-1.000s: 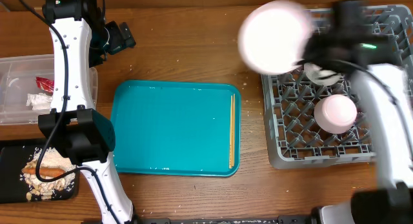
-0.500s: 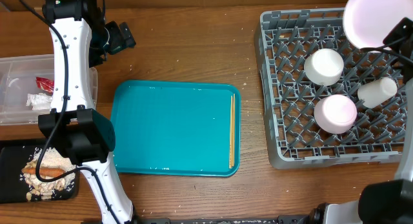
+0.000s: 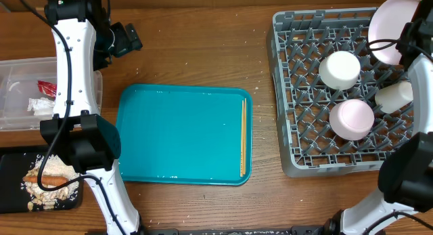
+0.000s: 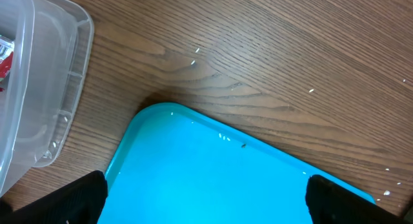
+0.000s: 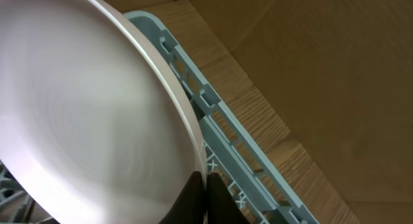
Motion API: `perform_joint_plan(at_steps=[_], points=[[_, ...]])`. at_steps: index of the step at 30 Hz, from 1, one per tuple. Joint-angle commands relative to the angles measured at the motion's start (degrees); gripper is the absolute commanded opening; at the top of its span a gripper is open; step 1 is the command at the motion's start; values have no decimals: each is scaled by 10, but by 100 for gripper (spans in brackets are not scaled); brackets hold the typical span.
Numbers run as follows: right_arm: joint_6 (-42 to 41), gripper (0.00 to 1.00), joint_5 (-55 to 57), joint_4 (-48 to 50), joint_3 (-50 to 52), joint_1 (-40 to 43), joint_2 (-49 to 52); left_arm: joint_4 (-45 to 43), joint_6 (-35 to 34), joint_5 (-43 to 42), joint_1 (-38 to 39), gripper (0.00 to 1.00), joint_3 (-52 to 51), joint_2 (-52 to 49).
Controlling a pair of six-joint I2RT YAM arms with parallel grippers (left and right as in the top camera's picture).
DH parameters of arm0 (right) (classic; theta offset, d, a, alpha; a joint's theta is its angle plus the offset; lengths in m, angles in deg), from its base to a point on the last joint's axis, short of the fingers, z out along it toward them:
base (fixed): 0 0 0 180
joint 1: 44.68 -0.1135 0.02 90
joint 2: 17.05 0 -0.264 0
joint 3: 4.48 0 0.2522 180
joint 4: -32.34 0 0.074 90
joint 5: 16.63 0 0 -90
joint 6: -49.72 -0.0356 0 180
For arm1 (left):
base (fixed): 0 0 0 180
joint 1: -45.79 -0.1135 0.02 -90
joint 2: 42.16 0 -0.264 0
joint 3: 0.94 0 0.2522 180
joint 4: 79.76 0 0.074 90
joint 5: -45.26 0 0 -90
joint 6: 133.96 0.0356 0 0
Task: Sort waste into correct bins and load items into the dishwasher
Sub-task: 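Lift the plate and stand it upright in the dish rack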
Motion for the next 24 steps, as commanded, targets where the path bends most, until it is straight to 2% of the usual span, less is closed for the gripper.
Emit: perform_joint_plan(at_steps=[1,11,13,17,19,21,24], points=[[28,4,24,8,-4,-2,0,0,-4,-4,3,100,0,0],[46,4,23,10,-4,-3,1,0,-4,-4,3,100,0,0],[45,7,23,7,-4,-5,1,0,-4,-4,3,100,0,0],[25,22,21,0,-4,-20,1,0,-4,-4,3,100,0,0],[8,33,22,-3,-4,-30,1,0,-4,-4,3,100,0,0],[-16,60,22,-10,-6,-46,-2,0,-4,-4,3,100,0,0],[-21,67,27,-20,-6,-76,-13,0,-4,-4,3,100,0,0]])
